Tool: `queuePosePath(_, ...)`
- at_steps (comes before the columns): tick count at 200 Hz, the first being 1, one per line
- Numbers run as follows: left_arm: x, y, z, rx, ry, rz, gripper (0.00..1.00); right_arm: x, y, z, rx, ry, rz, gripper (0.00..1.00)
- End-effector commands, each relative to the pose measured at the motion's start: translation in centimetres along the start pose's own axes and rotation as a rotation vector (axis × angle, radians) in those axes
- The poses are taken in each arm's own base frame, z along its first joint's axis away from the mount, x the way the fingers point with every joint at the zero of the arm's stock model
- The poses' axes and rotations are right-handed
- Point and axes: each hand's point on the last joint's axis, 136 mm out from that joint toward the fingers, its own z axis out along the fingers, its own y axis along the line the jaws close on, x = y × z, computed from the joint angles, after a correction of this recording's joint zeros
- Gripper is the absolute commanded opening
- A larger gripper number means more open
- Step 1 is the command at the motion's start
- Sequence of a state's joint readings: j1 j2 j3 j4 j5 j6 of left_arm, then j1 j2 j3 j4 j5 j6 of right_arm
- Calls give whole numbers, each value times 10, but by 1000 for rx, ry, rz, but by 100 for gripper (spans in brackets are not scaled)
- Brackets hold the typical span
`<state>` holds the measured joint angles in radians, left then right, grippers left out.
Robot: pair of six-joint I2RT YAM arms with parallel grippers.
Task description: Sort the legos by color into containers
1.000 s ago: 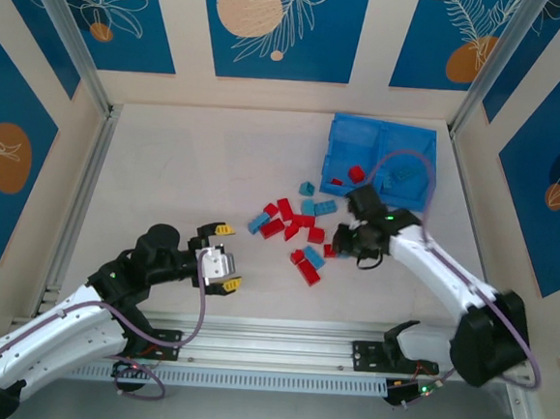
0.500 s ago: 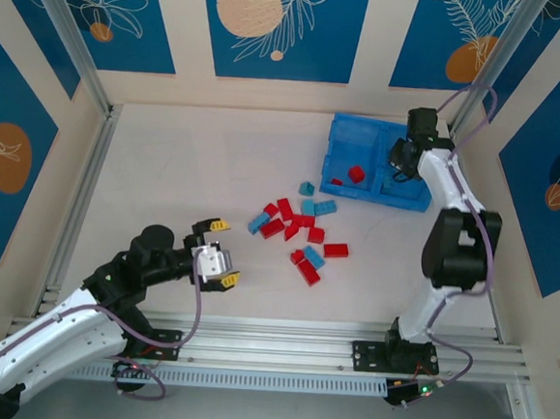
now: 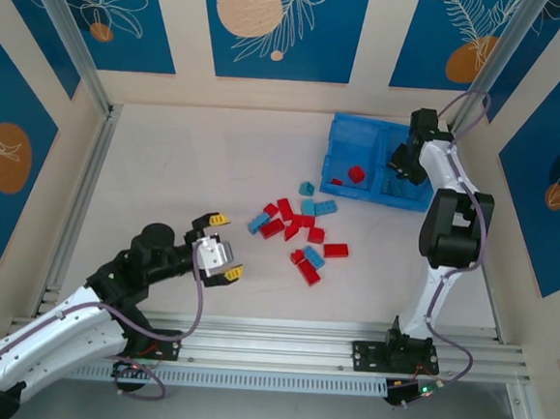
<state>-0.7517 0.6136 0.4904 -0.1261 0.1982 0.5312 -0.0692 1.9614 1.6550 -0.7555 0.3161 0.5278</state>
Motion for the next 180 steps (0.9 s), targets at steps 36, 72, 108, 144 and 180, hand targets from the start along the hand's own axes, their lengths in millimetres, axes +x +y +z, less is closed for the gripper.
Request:
queuePosePath(36,-70,-3,46,152,-120,-86,100,114,10,-125,-345,14,-14,62)
queuePosePath(72,-79,-31,110,326,-113,-75,100,225,-13,-178,-443,129,-86,80)
queuePosePath(108,-67,-48,182,414,-50,-87,99,286,-66,-209,-400,193,0,96)
queuePosePath(144,-47,-70,241,476,48,-56,97,303,-102,-229,-405,115,145,99)
queuePosePath(180,-17,-91,279,505,192,-17,92,309,-106,-236,-433,113,172,99)
